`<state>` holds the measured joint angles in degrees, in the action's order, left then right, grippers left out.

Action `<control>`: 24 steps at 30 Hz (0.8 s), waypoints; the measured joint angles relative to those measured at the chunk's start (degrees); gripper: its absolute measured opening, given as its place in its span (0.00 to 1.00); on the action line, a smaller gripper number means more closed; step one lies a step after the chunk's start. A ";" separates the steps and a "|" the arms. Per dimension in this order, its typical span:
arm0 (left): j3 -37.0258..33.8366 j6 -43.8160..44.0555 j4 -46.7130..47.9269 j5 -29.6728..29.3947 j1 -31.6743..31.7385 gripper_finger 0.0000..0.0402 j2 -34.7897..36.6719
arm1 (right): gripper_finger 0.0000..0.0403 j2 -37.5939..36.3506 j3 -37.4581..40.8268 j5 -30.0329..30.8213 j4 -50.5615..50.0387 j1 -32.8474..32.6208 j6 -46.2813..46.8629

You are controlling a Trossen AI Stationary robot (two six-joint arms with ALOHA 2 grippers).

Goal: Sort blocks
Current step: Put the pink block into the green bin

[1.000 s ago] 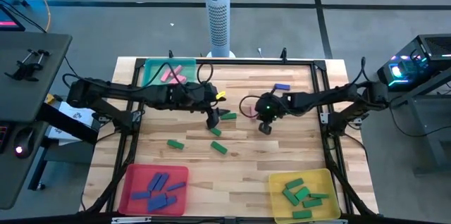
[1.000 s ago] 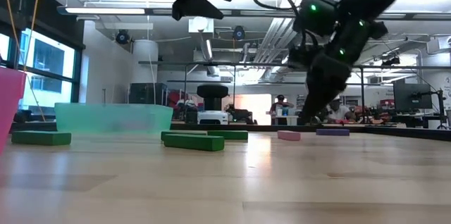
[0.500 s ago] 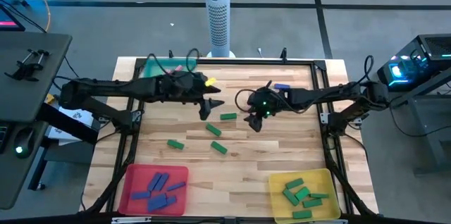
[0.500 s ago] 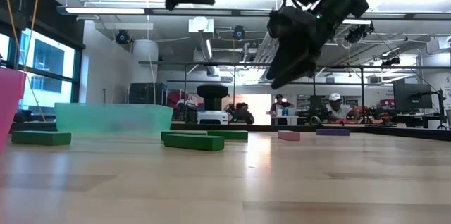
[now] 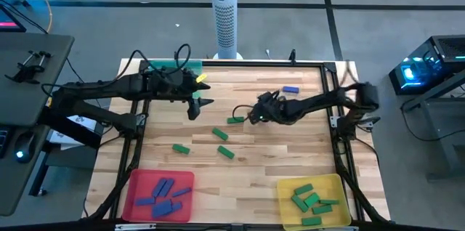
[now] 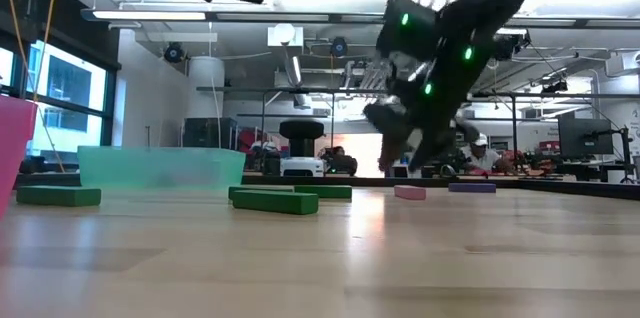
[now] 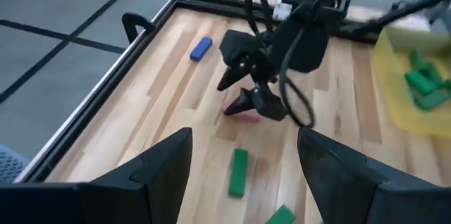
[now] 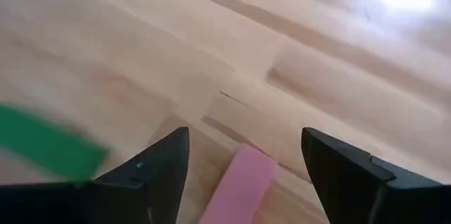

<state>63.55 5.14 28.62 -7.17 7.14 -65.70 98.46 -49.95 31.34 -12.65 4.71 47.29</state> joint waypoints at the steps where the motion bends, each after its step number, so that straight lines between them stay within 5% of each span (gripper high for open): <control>1: 0.00 -0.90 0.48 -0.01 0.00 0.60 0.03 | 0.63 1.74 0.00 0.15 0.90 0.00 2.48; 9: 0.00 -3.88 1.55 1.96 -0.02 0.60 -0.02 | 0.60 10.50 -3.30 -1.25 -5.68 -0.82 15.65; 13: 0.00 -3.26 3.72 2.12 -0.02 0.60 -0.02 | 0.46 11.09 -3.30 -0.63 -5.77 -2.43 14.13; 18: 0.00 -2.26 5.20 2.18 -0.02 0.60 -0.02 | 0.14 10.38 -3.44 -3.94 -6.80 -2.47 16.88; 24: 0.00 1.62 4.16 10.39 1.58 0.60 -1.74 | 0.13 2.58 -6.64 -6.71 -8.35 -1.44 13.41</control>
<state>63.55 6.76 32.78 3.22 8.71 -67.43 101.04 -56.59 24.63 -21.00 3.27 60.69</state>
